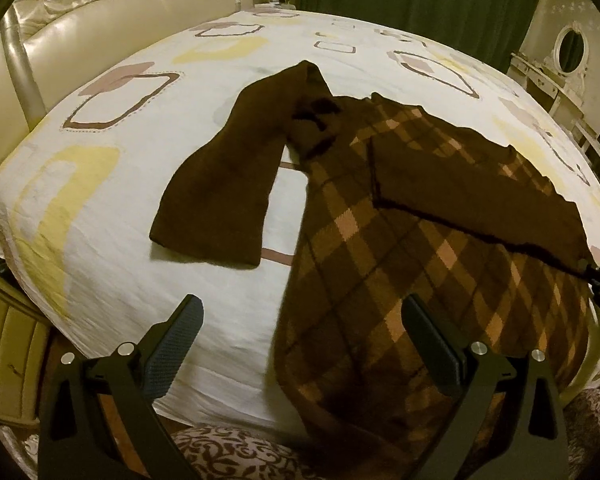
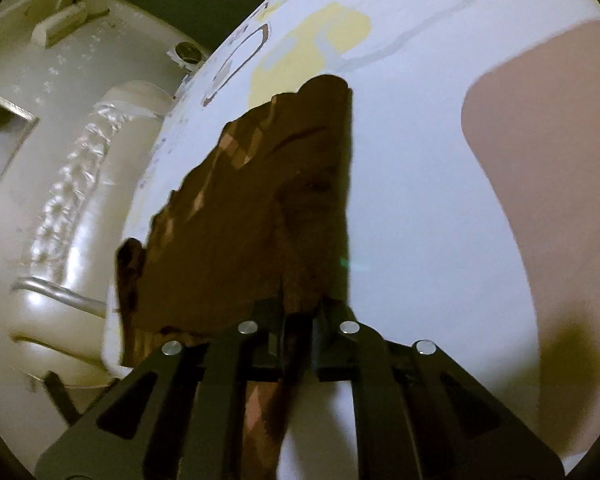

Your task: Fold small clothes

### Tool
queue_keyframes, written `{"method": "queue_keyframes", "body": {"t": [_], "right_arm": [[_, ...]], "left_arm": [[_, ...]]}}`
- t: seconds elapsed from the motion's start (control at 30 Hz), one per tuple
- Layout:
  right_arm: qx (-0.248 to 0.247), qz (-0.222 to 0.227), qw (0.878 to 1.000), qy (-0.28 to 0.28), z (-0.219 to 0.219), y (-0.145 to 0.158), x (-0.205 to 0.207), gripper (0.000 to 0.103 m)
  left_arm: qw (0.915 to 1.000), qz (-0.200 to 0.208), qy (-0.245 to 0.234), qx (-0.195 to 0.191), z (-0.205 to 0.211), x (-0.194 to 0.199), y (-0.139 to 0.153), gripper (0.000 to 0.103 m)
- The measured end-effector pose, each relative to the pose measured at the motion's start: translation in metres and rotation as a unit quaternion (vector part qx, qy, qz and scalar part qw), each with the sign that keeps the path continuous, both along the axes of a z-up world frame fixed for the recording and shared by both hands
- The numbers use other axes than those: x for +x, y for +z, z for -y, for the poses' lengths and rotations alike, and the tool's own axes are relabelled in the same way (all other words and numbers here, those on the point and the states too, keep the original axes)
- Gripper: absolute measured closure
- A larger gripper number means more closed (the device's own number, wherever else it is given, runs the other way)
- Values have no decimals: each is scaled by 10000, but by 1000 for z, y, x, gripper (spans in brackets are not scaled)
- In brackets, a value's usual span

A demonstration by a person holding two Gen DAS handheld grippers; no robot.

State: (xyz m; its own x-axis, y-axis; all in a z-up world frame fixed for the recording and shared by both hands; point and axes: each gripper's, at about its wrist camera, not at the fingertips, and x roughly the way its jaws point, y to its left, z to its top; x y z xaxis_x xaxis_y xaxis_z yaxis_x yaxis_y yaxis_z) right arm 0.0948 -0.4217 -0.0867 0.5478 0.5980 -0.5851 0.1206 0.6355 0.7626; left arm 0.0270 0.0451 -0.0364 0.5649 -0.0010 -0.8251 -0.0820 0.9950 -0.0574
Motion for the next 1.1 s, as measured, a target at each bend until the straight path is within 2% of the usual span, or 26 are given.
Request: {"method": "queue_keyframes", "body": {"t": [0.07, 0.17, 0.37, 0.43, 0.47, 0.5, 0.7, 0.83, 1.1], "right_arm": [[405, -107, 9991, 27, 3, -4, -5, 88], [533, -190, 9978, 334, -1, -4, -16, 85], [867, -438, 9859, 1362, -29, -6, -41, 83], [970, -516, 9815, 1568, -38, -10, -49, 84], [927, -519, 9805, 1652, -41, -11, -53, 91], [764, -514, 9814, 1687, -42, -10, -58, 100], [113, -416, 9853, 1655, -33, 6, -65, 101], [92, -453, 9887, 1429, -14, 4, -66, 101], [177, -482, 9884, 1426, -10, -5, -62, 100]], "left_arm": [[10000, -3, -2, -4, 0, 0, 0, 4], [10000, 31, 14, -19, -1, 0, 1, 4], [10000, 31, 14, -37, -2, 1, 1, 4], [10000, 45, -7, -30, -1, 0, 2, 4], [10000, 55, -12, -28, 0, 0, 2, 4], [10000, 67, -16, -26, 0, 0, 3, 4], [9999, 118, -35, -52, 2, -2, 8, 4], [9999, 134, -51, -81, 2, -3, 8, 4], [9999, 106, 51, -25, -13, -1, 6, 4]]}}
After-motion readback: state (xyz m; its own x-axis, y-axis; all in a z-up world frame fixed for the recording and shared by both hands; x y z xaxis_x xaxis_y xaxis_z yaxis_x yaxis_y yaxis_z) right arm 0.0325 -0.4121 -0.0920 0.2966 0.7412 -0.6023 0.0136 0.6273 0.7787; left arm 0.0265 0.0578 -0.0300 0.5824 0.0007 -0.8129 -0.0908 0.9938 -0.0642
